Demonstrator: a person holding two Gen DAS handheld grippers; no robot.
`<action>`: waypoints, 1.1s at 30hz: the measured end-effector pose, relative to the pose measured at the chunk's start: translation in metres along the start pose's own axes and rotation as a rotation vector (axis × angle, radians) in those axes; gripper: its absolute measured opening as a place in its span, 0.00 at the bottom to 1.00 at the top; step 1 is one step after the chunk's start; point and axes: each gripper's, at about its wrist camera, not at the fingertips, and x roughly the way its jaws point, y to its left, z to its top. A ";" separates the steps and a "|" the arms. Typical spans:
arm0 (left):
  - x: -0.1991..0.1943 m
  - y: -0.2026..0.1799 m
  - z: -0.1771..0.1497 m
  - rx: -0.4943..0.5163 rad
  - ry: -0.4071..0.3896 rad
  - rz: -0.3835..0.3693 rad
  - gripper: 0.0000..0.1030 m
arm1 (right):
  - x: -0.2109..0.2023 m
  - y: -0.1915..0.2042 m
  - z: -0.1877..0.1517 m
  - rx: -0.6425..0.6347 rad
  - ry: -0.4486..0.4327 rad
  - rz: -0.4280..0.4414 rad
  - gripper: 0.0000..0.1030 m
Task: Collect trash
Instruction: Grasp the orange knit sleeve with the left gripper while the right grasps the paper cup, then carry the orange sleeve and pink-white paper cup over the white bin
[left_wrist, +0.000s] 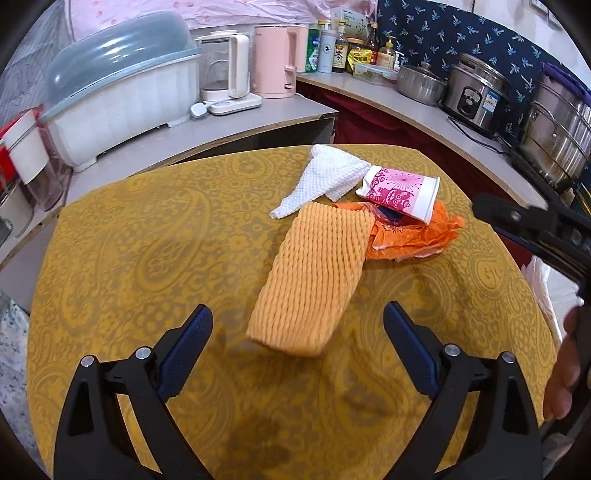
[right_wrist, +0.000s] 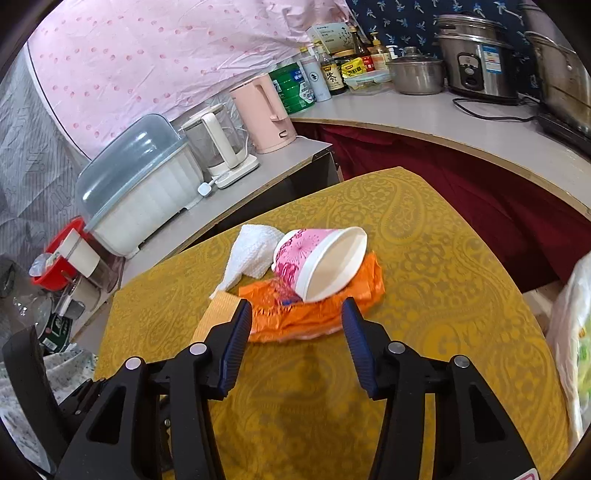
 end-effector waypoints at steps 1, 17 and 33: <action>0.005 -0.001 0.002 0.010 -0.002 -0.003 0.86 | 0.007 -0.001 0.004 -0.001 0.005 0.001 0.47; 0.044 -0.010 0.012 0.050 0.032 -0.071 0.31 | 0.080 -0.011 0.019 0.024 0.083 0.045 0.19; -0.018 -0.031 0.013 0.057 -0.032 -0.110 0.09 | -0.007 -0.005 0.018 -0.011 -0.031 0.056 0.04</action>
